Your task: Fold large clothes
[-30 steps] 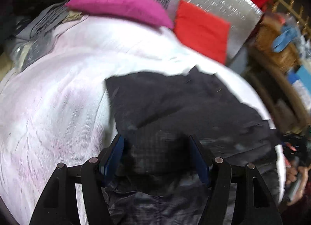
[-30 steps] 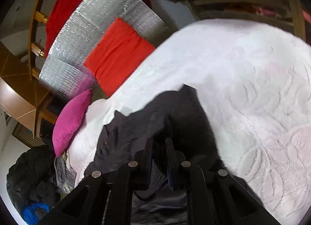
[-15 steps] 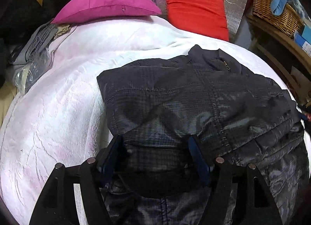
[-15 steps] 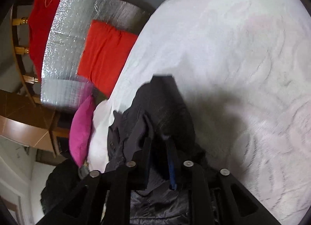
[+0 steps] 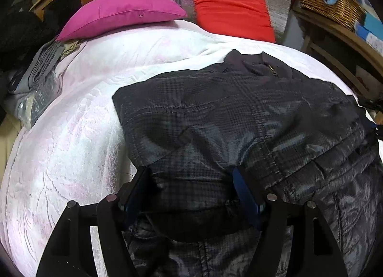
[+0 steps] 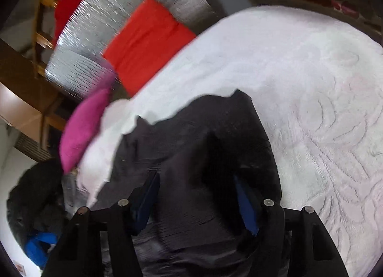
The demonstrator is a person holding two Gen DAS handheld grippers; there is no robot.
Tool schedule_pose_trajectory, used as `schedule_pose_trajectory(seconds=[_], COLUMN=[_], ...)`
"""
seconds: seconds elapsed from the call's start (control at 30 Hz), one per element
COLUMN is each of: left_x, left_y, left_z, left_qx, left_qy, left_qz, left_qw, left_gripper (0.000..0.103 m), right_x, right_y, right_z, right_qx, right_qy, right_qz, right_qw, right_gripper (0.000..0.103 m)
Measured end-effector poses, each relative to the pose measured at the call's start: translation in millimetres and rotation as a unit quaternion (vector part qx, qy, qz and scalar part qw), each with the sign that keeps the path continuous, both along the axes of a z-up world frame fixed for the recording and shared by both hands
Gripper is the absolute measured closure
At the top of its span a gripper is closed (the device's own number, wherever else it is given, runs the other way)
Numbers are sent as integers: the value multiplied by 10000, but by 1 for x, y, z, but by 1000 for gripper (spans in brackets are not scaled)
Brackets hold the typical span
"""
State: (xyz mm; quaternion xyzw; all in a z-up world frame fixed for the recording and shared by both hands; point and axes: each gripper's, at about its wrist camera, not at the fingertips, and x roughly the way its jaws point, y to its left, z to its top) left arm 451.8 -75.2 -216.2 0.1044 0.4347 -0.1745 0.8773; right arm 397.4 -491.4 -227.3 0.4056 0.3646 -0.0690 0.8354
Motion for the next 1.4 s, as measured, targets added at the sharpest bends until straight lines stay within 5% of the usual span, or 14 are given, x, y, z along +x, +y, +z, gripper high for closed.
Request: schedule_pose_trajectory(seconds=[0.07, 0.27, 0.43, 0.57, 0.73, 0.9, 1.07, 1.17, 1.3, 1.4], left_x=[-1, -2, -5, 6, 33, 31, 17, 25, 41, 39], left_y=[-1, -3, 10, 71, 122, 95, 50, 43, 52, 24], left_z=[-1, -2, 25, 60, 41, 35, 45, 46, 34, 11], left_qx=[36, 6, -115, -920, -1461, -1225, -784, -428, -878, -101], left_qy=[-31, -21, -246, -622, -44, -10, -615, -919, -356, -59], left_qz=[-54, -99, -401, 462, 1586, 1316, 832, 791, 981, 589], left_qw=[10000, 9999, 9988, 9927, 9765, 9837, 9915, 9917, 9907, 9982], left_gripper=[31, 31, 31, 30, 31, 31, 31, 30, 30, 30], right_x=[4, -3, -24, -32, -39, -45, -38, -44, -39, -35], right_y=[3, 16, 25, 19, 14, 4, -6, -15, -12, -17], right_z=[-4, 19, 48, 48, 47, 41, 10, 7, 5, -3], right_qx=[-159, -672, -1267, -1316, -1350, -1360, -969, -633, -719, -380], right_qy=[196, -59, -419, -366, -221, -57, 570, 545, 644, 749], right_qz=[33, 217, 18, -130, -197, -380, -311, -369, -116, -37], right_qw=[9997, 9975, 9911, 9905, 9904, 9900, 9932, 9958, 9953, 9965], right_gripper=[69, 88, 90, 90, 90, 90, 90, 90, 90, 86])
